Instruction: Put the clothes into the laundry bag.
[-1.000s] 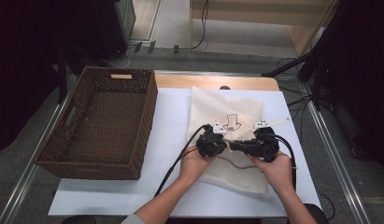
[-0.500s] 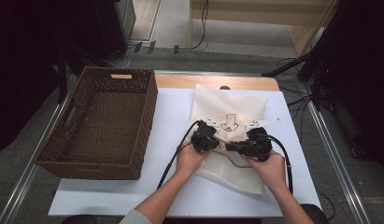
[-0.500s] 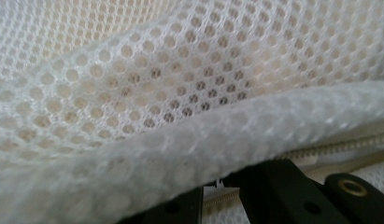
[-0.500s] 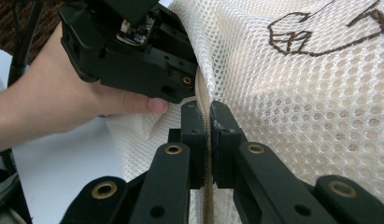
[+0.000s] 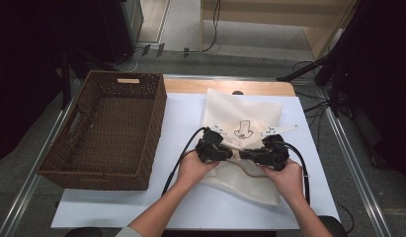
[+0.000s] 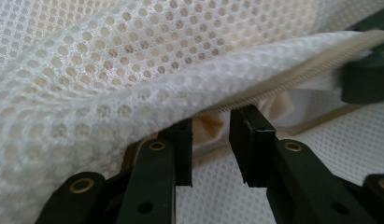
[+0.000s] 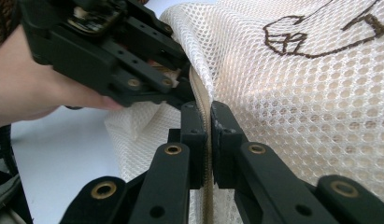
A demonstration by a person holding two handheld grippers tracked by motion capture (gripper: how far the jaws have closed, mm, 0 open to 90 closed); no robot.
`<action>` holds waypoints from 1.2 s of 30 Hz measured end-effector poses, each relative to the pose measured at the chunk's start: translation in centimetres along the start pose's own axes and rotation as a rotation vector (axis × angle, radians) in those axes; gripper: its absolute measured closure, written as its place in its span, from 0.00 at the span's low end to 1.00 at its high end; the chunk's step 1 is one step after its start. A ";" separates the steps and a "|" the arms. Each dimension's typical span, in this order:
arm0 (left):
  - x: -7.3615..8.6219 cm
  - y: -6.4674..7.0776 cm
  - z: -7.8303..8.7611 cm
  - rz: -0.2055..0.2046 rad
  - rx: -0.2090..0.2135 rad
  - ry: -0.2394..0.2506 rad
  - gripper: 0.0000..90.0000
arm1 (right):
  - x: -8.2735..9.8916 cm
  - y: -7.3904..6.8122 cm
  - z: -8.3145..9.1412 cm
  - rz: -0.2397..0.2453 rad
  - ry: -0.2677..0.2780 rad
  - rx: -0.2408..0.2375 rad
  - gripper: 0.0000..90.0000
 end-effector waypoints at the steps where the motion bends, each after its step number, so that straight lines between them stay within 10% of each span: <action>1: 0.0 0.0 0.2 -0.007 0.005 -0.001 0.75 | 0.0 0.0 0.0 0.000 0.000 -0.001 0.95; 12: 0.8 2.5 1.5 -0.043 0.082 0.005 0.64 | 0.0 0.0 0.2 -0.001 0.003 0.002 0.95; 24: 2.5 2.6 -1.3 -0.105 0.013 -0.006 0.37 | -0.1 0.1 0.3 -0.001 0.007 0.003 0.95; 30: 3.7 2.2 -1.3 -0.172 -0.085 0.081 0.76 | -0.1 0.1 0.3 -0.005 0.011 0.004 0.95; 33: 3.8 1.6 -1.1 -0.135 -0.069 0.058 1.00 | -0.1 0.1 0.3 -0.005 0.009 0.004 0.95; 36: 3.9 1.6 -1.0 -0.108 -0.052 0.038 1.00 | 0.0 0.0 0.3 -0.003 0.007 0.004 0.95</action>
Point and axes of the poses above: each handheld gripper's, and its own axes: z roughly backward along the jaws, x roughly out of its underside, y roughly to its right, the point moved 4 cm from there along -z, roughly forward along the jaws, and after that the axes turned 9 degrees about -x, right-handed, at the moved point
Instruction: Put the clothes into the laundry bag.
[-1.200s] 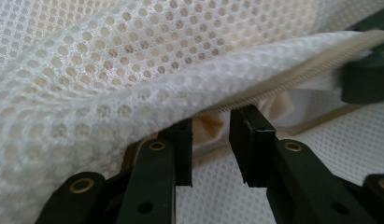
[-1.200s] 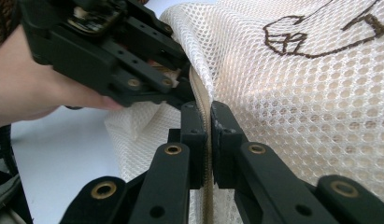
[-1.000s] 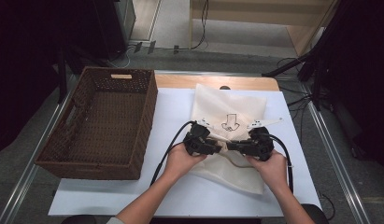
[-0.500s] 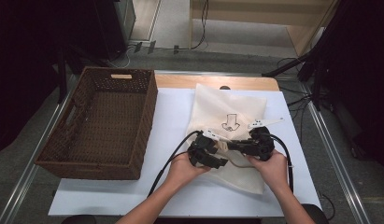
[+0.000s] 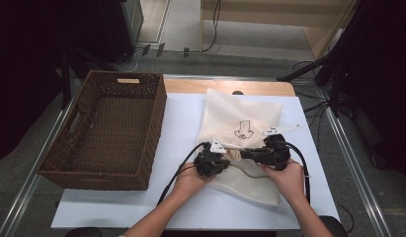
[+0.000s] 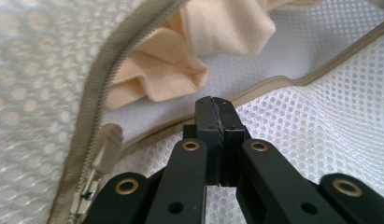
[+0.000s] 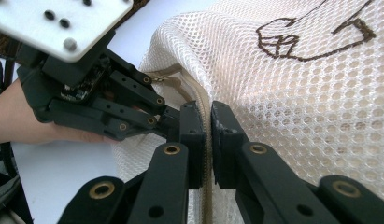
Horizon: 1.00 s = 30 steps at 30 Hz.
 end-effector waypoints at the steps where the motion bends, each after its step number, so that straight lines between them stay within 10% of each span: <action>1: 0.0 0.0 0.1 0.011 0.004 -0.016 1.00 | 0.0 0.0 0.0 0.000 0.002 -0.001 0.95; 16: -1.3 -0.5 0.8 0.057 0.037 -0.020 1.00 | 0.0 0.0 -0.1 0.004 -0.008 0.001 0.95; 30: -2.1 0.7 -1.0 -0.006 0.159 0.007 0.60 | 0.0 0.0 0.0 0.000 -0.007 -0.001 0.95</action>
Point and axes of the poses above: each handheld gripper's, and its own axes: z roughly backward along the jaws, x roughly out of its underside, y roughly to its right, the point moved 4 cm from there along -z, roughly forward along the jaws, and after that the axes turned 9 degrees about -x, right-handed, at the moved point
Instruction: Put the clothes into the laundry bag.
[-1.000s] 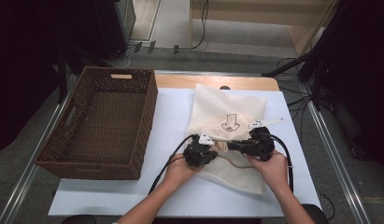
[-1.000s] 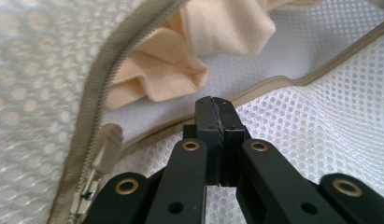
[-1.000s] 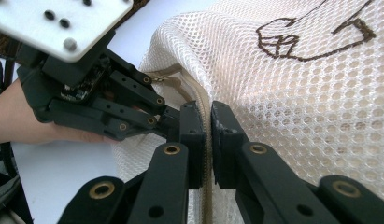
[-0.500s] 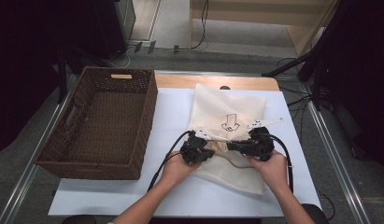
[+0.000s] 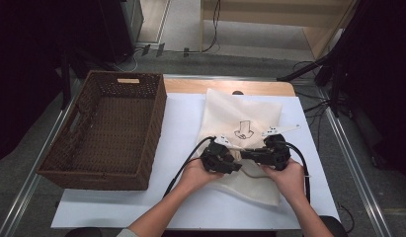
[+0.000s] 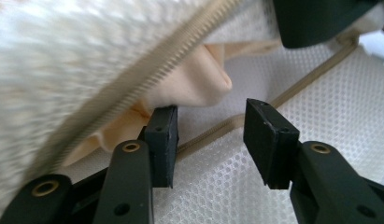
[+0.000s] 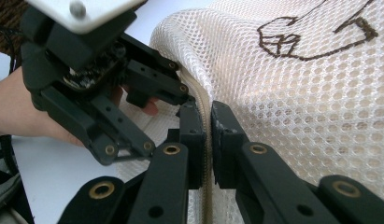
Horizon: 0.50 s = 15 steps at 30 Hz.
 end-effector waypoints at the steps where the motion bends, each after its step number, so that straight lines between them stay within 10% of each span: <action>1: 0.1 0.0 -0.1 -0.009 -0.004 -0.006 0.59 | 0.0 0.0 0.0 0.000 0.000 0.001 0.94; 10: 0.7 0.7 -0.3 -0.110 -0.014 -0.057 0.78 | 0.0 0.1 0.1 -0.001 0.006 0.002 0.94; 15: 0.9 0.8 -0.3 -0.086 -0.004 -0.069 0.98 | 0.0 0.0 0.2 0.001 0.003 0.001 0.94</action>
Point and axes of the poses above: each handheld gripper's, and its own axes: z roughly backward along the jaws, x roughly out of its underside, y roughly to its right, the point moved 4 cm from there along -z, roughly forward along the jaws, and after that the axes turned 9 degrees about -x, right-handed, at the moved point
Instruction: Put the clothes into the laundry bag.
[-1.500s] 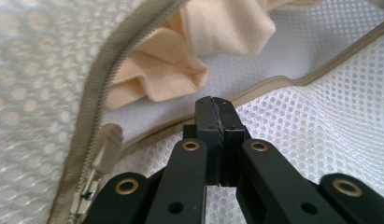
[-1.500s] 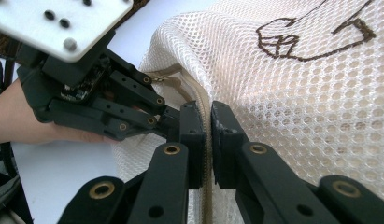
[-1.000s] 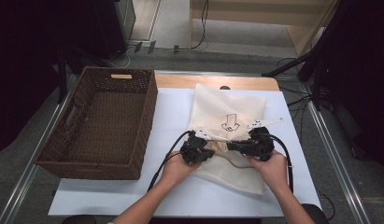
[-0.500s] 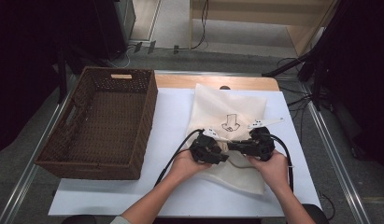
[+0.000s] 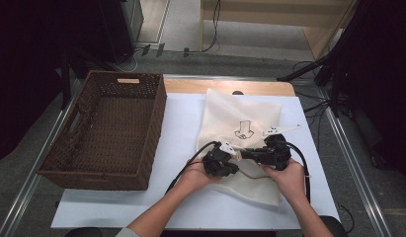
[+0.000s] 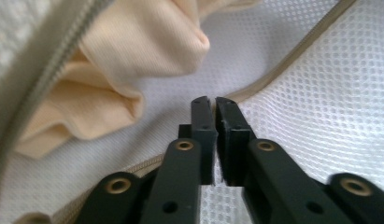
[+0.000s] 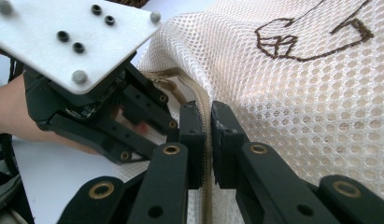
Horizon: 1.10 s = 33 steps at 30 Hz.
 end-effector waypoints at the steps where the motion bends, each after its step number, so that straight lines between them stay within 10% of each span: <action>1: 0.0 0.0 0.1 -0.003 0.002 -0.003 0.99 | 0.0 0.0 0.0 0.000 0.000 -0.001 0.94; 24: -1.4 1.5 8.1 0.097 0.075 0.170 1.00 | 1.5 -2.3 1.1 0.024 -0.001 -0.020 0.94; 33: -0.6 1.8 7.8 0.114 0.041 0.124 0.98 | 2.7 -2.8 0.7 0.044 -0.032 -0.019 0.93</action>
Point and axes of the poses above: each handheld gripper's, and its own axes: z roughly backward along the jaws, x roughly out of its underside, y roughly to its right, the point moved 4 cm from there along -z, roughly forward along the jaws, and after that the axes turned 9 degrees about -x, right-handed, at the moved point
